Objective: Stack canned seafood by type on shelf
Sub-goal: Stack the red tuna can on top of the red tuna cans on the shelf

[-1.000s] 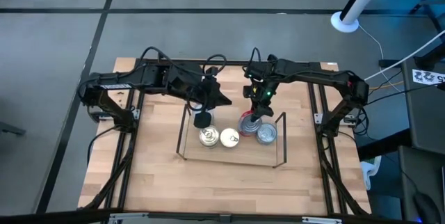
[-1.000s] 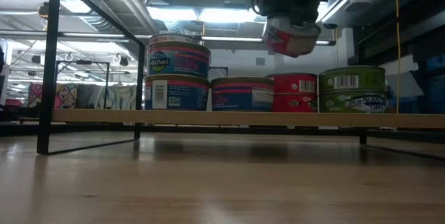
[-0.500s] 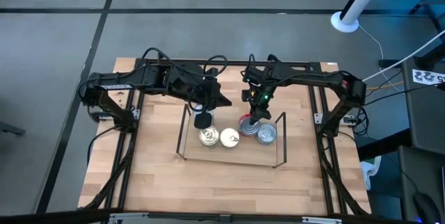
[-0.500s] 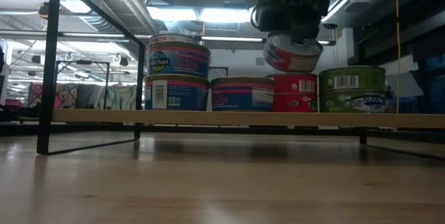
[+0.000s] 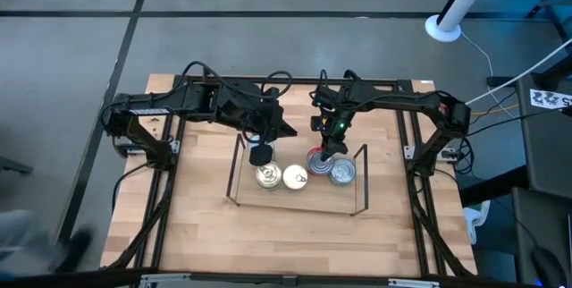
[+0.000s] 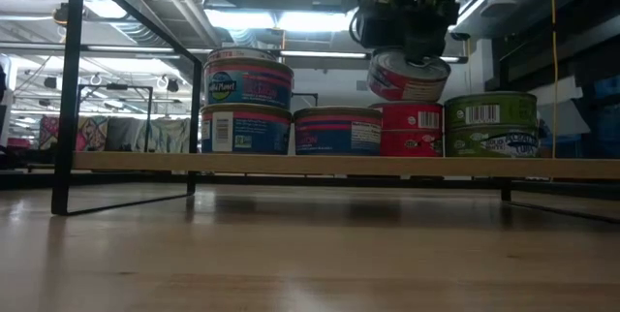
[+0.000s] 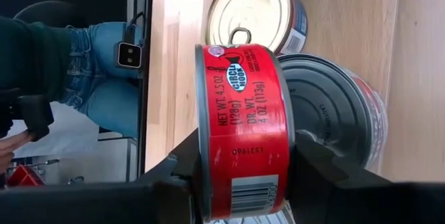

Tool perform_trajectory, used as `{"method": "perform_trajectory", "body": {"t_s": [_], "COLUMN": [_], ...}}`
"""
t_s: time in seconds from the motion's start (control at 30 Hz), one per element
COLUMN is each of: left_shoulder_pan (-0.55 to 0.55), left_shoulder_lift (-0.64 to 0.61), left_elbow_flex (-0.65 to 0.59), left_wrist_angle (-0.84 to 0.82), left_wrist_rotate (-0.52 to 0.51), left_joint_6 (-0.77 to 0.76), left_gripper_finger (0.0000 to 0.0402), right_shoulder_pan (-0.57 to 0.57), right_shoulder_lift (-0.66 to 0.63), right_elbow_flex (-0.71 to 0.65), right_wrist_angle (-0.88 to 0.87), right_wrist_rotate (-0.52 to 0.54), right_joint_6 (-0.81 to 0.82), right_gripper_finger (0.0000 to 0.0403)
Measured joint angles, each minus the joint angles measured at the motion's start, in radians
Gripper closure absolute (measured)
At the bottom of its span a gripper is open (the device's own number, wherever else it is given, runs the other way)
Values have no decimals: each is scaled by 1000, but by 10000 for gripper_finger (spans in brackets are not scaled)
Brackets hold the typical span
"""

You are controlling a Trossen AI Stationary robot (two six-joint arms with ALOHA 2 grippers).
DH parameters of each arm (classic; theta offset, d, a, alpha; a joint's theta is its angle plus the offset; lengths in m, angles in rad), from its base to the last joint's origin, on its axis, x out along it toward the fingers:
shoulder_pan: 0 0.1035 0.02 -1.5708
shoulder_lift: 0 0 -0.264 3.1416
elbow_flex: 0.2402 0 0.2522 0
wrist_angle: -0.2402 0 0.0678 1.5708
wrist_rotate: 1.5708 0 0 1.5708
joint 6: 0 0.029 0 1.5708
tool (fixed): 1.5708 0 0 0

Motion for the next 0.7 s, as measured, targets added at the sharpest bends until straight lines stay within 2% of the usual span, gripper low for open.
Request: {"method": "perform_trajectory", "body": {"t_s": [0.33,0.7], "left_shoulder_pan": [0,0], "left_shoulder_lift": [0,0], "left_elbow_flex": [0,0], "left_wrist_angle": [0,0], "left_wrist_rotate": [0,0], "left_joint_6": [0,0], "left_gripper_finger": [389,389], "right_shoulder_pan": [0,1], "right_shoulder_lift": [2,1], "right_elbow_flex": [0,-1], "right_wrist_angle": [5,11], "right_wrist_rotate": [35,105], "right_joint_6": [0,22], "right_gripper_finger": [221,197]}}
